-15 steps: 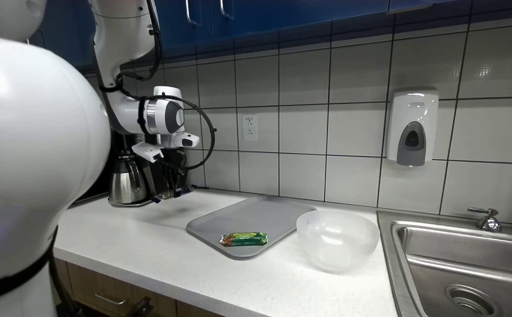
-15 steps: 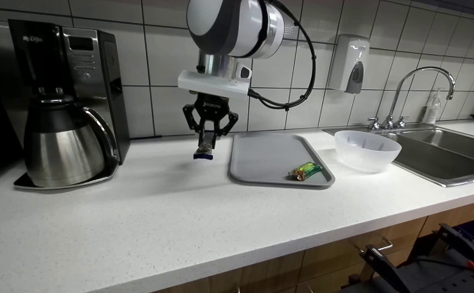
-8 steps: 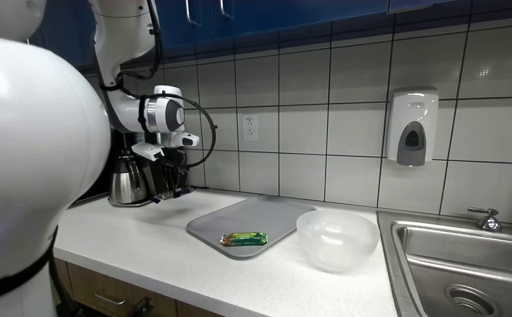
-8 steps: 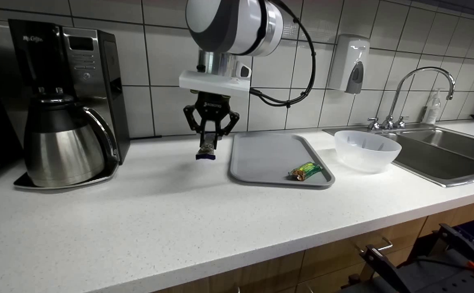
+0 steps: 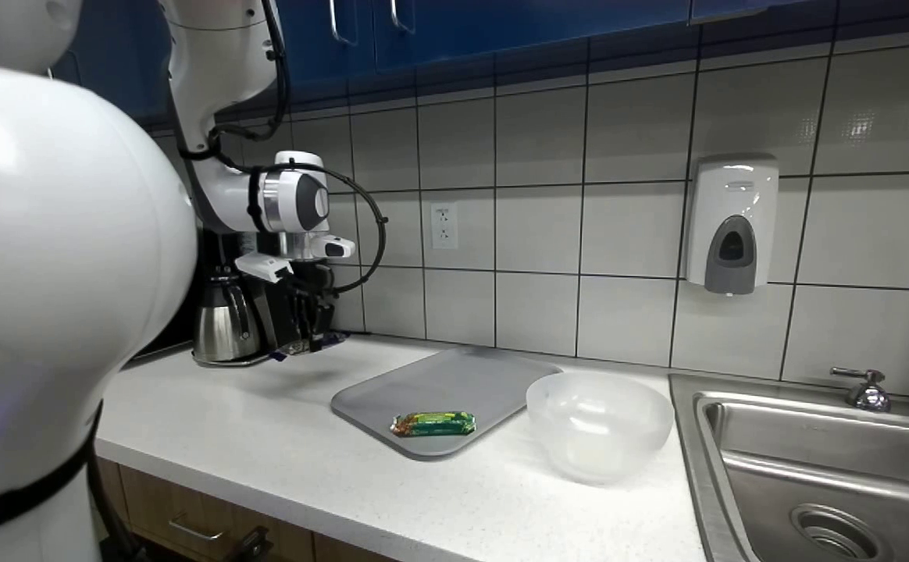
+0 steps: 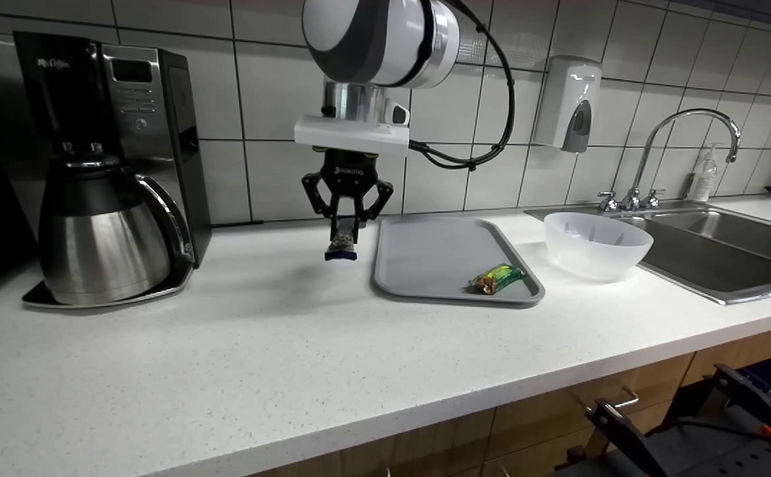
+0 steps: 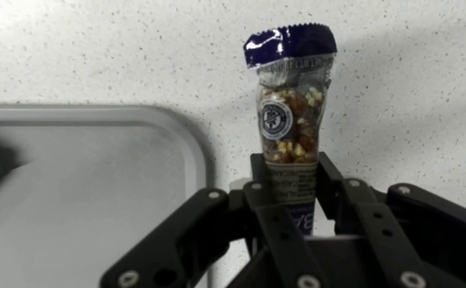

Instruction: Move the objects from the tray to the top of the kitchen counter

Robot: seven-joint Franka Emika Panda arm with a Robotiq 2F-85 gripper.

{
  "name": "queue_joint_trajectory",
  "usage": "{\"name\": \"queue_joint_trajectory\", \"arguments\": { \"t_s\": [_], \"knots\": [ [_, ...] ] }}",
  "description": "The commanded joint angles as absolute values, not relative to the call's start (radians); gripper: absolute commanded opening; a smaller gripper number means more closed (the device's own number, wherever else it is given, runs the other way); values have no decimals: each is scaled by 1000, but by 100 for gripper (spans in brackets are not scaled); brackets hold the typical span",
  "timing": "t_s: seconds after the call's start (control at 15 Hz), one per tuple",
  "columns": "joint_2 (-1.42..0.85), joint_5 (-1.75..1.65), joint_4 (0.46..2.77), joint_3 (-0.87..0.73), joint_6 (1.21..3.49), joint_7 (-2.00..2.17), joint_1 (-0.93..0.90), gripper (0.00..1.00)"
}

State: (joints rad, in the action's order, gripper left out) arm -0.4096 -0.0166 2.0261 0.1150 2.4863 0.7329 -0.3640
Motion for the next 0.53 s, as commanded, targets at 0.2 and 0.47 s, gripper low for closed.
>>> {"name": "queue_joint_trajectory", "arguments": {
  "t_s": [0.2, 0.47],
  "knots": [
    [-423, -1, 2077, 112, 2504, 719, -354, 8],
    [-364, 46, 2141, 118, 2491, 677, -323, 8]
  ]
}}
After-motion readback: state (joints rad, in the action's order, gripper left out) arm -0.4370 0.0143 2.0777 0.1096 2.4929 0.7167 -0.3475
